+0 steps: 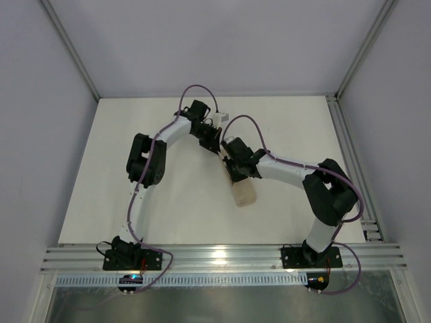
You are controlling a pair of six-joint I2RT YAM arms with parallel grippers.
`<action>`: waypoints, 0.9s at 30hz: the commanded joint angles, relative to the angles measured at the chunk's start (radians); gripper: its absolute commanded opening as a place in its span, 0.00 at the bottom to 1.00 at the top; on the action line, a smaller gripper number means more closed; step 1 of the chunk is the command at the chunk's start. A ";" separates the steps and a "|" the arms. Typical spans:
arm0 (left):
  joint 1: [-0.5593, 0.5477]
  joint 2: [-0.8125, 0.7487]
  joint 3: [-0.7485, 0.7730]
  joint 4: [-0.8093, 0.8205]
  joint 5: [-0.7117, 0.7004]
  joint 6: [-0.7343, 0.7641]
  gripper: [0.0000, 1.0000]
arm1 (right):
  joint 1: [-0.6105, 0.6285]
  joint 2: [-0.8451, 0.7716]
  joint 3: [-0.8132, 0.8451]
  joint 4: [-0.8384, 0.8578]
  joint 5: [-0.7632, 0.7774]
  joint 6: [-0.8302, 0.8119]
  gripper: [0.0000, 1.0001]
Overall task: Fold the napkin into a case and place the utensils inside
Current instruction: Stuff the knife into the folded napkin.
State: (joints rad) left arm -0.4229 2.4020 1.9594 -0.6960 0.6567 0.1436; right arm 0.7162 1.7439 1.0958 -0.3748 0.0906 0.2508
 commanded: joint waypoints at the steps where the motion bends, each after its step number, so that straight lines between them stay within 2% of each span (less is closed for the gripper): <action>1: 0.009 -0.046 -0.008 0.029 -0.042 0.036 0.00 | 0.011 0.009 0.019 -0.078 -0.002 0.025 0.04; 12: 0.009 -0.050 -0.008 0.027 -0.037 0.039 0.00 | 0.012 0.011 -0.004 -0.107 -0.020 0.035 0.04; 13: 0.009 -0.050 -0.008 0.026 -0.034 0.037 0.00 | 0.012 0.009 0.002 -0.098 -0.020 0.030 0.07; 14: 0.009 -0.050 -0.008 0.026 -0.032 0.034 0.00 | 0.012 0.009 0.013 -0.086 -0.014 0.022 0.18; 15: 0.009 -0.050 -0.008 0.026 -0.029 0.033 0.00 | 0.012 0.011 0.028 -0.082 -0.012 0.001 0.22; 18: 0.007 -0.050 -0.008 0.023 -0.023 0.028 0.00 | 0.011 0.019 0.108 -0.087 0.009 -0.041 0.28; 23: 0.006 -0.060 -0.008 0.013 -0.017 0.030 0.00 | 0.009 0.049 0.220 -0.104 0.078 -0.116 0.31; 27: 0.006 -0.063 -0.008 0.013 -0.015 0.033 0.00 | 0.011 0.095 0.251 -0.049 0.063 -0.169 0.31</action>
State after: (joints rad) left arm -0.4248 2.3997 1.9579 -0.6960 0.6628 0.1497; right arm 0.7200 1.8027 1.3067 -0.4553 0.1341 0.1471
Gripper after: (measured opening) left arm 0.008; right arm 0.309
